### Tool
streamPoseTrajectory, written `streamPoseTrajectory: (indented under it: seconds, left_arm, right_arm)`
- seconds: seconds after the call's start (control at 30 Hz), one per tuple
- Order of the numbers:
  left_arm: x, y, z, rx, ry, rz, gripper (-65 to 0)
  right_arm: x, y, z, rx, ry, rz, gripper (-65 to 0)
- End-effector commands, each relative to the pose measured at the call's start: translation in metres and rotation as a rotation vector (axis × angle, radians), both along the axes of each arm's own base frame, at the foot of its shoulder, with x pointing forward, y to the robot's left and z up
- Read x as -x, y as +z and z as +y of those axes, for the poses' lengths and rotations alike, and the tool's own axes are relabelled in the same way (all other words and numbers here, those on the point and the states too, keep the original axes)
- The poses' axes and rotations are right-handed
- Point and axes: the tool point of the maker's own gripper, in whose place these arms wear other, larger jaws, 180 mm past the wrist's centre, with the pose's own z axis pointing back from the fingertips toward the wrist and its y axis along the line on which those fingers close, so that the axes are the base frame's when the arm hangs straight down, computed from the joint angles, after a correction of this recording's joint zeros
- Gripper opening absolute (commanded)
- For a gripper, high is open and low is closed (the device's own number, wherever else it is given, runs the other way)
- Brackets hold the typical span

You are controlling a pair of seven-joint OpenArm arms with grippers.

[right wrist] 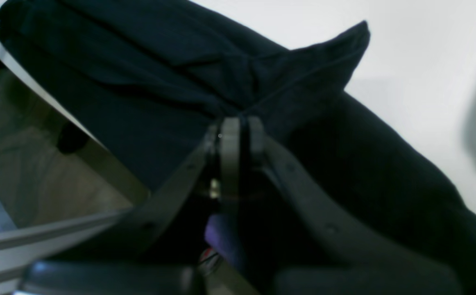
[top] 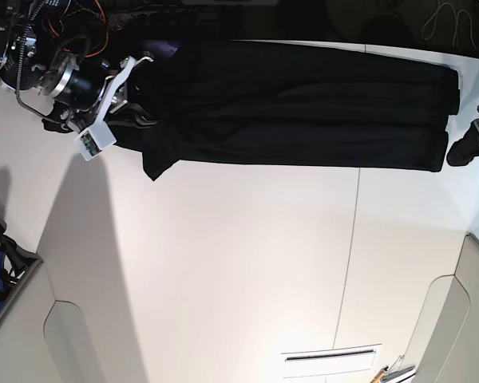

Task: Fold the T-shirt properly

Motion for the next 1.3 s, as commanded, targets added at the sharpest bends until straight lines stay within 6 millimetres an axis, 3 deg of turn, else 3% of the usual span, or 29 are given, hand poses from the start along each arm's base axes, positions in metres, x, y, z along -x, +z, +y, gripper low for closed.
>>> streamPoseTrajectory:
  seconds: [0.0, 0.17, 0.53, 0.8, 0.9, 0.93, 1.07, 1.27]
  left_arm:
    - [-0.009, 0.019, 0.008, -0.023, -0.004, -0.054, -43.0]
    - [-0.009, 0.019, 0.008, -0.024, -0.004, -0.054, -43.0]
    - [-0.009, 0.019, 0.008, -0.023, -0.004, -0.055, -43.0]
    - [-0.009, 0.019, 0.008, -0.024, -0.004, -0.054, -43.0]
    - [-0.009, 0.019, 0.008, -0.024, -0.004, -0.054, -43.0]
    - [-0.009, 0.019, 0.008, -0.024, -0.004, -0.054, -43.0]
    - [-0.009, 0.019, 0.008, -0.024, -0.004, -0.053, -43.0]
    - [-0.009, 0.019, 0.008, -0.024, -0.004, -0.054, -43.0]
  right_arm:
    - [-0.003, 0.012, 0.005, -0.035, 0.013, -0.034, -65.0]
    - [0.009, 0.013, 0.017, -0.078, 0.088, 0.001, -65.0]
    - [0.052, -0.010, 0.015, 0.015, 0.243, 0.130, -65.0]
    - [0.051, -0.009, 0.020, 0.013, 0.268, 0.118, -65.0]
    - [0.048, -0.006, 0.022, -0.005, 0.259, 0.097, -42.1]
    - [0.046, -0.006, 0.022, -0.004, 0.255, 0.087, -37.5]
    - [0.028, -0.011, -0.004, 0.143, 0.176, 0.027, -36.1]
    - [0.002, -0.010, -0.084, 0.368, -0.089, 0.000, -36.1]
